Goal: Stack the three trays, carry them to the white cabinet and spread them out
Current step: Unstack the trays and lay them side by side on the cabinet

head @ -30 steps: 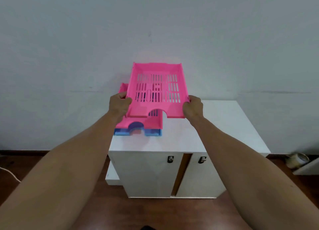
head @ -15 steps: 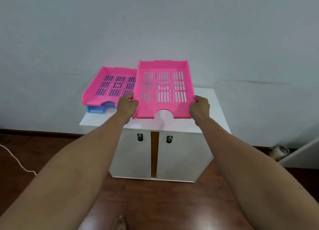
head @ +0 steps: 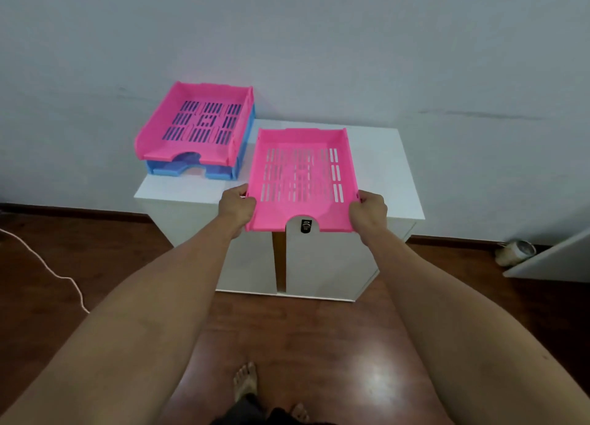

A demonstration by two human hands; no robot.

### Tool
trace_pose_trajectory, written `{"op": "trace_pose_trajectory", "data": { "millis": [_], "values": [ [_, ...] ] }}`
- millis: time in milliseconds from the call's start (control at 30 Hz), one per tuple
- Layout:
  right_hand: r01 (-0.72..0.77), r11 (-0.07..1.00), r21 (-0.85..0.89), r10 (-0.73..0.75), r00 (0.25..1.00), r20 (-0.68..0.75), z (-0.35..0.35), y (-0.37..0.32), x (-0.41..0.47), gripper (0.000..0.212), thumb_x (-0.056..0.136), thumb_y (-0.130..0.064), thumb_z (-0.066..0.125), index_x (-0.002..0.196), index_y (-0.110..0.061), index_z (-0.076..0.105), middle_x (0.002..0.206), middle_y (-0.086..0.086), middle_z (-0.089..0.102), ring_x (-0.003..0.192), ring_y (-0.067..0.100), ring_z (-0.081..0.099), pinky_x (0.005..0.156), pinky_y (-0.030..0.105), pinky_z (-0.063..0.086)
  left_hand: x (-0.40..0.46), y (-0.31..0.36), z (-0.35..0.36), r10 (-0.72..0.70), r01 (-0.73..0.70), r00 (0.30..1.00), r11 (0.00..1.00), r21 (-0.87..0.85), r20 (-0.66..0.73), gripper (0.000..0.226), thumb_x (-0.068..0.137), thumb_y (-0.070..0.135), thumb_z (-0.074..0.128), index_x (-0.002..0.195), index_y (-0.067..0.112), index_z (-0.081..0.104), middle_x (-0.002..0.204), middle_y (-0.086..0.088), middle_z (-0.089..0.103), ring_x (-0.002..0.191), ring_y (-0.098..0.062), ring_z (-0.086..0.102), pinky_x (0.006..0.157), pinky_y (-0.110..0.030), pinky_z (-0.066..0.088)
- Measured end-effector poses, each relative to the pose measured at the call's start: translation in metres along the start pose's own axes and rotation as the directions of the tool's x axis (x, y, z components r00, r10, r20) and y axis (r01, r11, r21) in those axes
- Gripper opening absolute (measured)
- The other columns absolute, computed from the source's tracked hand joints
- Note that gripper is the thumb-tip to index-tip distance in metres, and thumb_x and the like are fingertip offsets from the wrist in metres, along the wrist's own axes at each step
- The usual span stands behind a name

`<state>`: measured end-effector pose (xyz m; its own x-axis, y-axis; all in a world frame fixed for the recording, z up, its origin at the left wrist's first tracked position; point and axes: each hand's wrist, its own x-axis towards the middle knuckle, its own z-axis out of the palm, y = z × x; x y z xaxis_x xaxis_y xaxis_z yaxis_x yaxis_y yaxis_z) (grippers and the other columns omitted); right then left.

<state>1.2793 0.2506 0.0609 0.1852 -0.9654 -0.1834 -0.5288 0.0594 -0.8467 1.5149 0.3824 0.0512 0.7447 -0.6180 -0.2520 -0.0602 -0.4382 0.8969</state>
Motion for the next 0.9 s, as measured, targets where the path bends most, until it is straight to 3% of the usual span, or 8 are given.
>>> {"op": "trace_pose_trajectory", "data": {
  "millis": [200, 333, 467, 567, 667, 767, 900],
  "values": [
    [-0.035, 0.998, -0.047, 0.036, 0.999, 0.018, 0.025, 0.013, 0.013, 0.031, 0.077, 0.004, 0.035, 0.093, 0.009, 0.062, 0.07, 0.01, 0.051, 0.059, 0.023, 0.043, 0.055, 0.028, 0.034, 0.014, -0.015, -0.001, -0.043, 0.043, 0.999, 0.999, -0.003, 0.021, 0.051, 0.096, -0.01, 0.05, 0.143, 0.007, 0.059, 0.131, -0.015, 0.068, 0.109, -0.03, 0.065, 0.104, -0.045, 0.056],
    [0.012, 0.995, -0.094, -0.008, 0.999, 0.044, 0.042, 0.011, 0.026, 0.022, 0.08, 0.006, 0.035, 0.085, 0.007, 0.057, 0.067, 0.008, 0.049, 0.058, 0.023, 0.043, 0.05, 0.024, 0.03, 0.03, -0.017, -0.005, -0.047, 0.046, 0.998, 0.999, 0.019, 0.045, 0.057, 0.095, -0.013, 0.048, 0.147, 0.01, 0.056, 0.124, -0.011, 0.067, 0.108, -0.027, 0.063, 0.094, -0.034, 0.053],
    [0.069, 0.981, -0.183, -0.057, 0.996, 0.073, 0.059, 0.004, 0.04, 0.017, 0.084, 0.005, 0.036, 0.075, -0.007, 0.044, 0.064, 0.004, 0.043, 0.054, 0.018, 0.04, 0.047, 0.025, 0.028, 0.049, -0.021, -0.015, 0.004, -0.011, 0.988, 0.999, 0.043, 0.156, 0.071, 0.09, -0.019, 0.05, 0.152, 0.016, 0.049, 0.122, -0.006, 0.063, 0.117, -0.026, 0.06, 0.102, -0.046, 0.054],
    [0.071, 0.976, -0.205, -0.058, 0.996, 0.068, 0.07, -0.002, 0.054, 0.019, 0.084, 0.004, 0.037, 0.073, -0.01, 0.041, 0.065, 0.003, 0.043, 0.054, 0.019, 0.04, 0.047, 0.025, 0.028, 0.065, -0.022, -0.022, 0.02, -0.039, 0.977, 0.996, 0.083, 0.213, 0.082, 0.088, -0.02, 0.054, 0.157, 0.021, 0.04, 0.113, -0.007, 0.063, 0.106, -0.025, 0.062, 0.093, -0.045, 0.057],
    [0.075, 0.974, -0.215, -0.065, 0.996, 0.053, 0.081, -0.007, 0.07, 0.018, 0.085, 0.002, 0.039, 0.073, -0.011, 0.041, 0.068, 0.006, 0.045, 0.056, 0.022, 0.04, 0.048, 0.027, 0.028, 0.085, -0.026, -0.026, 0.004, -0.011, 0.992, 0.998, 0.054, 0.127, 0.076, 0.089, -0.016, 0.059, 0.156, 0.016, 0.044, 0.1, -0.006, 0.065, 0.094, -0.024, 0.065, 0.089, -0.04, 0.057],
    [0.077, 0.973, -0.216, -0.068, 0.996, 0.049, 0.092, -0.013, 0.085, 0.012, 0.085, 0.0, 0.039, 0.078, -0.01, 0.043, 0.073, 0.01, 0.045, 0.06, 0.025, 0.039, 0.052, 0.029, 0.029, 0.101, -0.03, -0.029, -0.053, 0.054, 0.998, 0.998, 0.036, -0.017, 0.057, 0.085, -0.004, 0.072, 0.14, 0.004, 0.06, 0.107, -0.011, 0.071, 0.095, -0.025, 0.067, 0.091, -0.036, 0.056],
    [0.061, 0.974, -0.217, -0.057, 0.998, 0.024, 0.101, -0.022, 0.103, 0.019, 0.086, 0.001, 0.038, 0.073, -0.013, 0.036, 0.068, 0.006, 0.039, 0.058, 0.024, 0.034, 0.051, 0.029, 0.026, 0.113, -0.032, -0.031, -0.068, 0.075, 0.988, 0.996, 0.048, -0.136, 0.039, 0.08, 0.014, 0.083, 0.117, 0.008, 0.07, 0.11, -0.007, 0.07, 0.098, -0.022, 0.065, 0.094, -0.032, 0.055]
  ]
}}
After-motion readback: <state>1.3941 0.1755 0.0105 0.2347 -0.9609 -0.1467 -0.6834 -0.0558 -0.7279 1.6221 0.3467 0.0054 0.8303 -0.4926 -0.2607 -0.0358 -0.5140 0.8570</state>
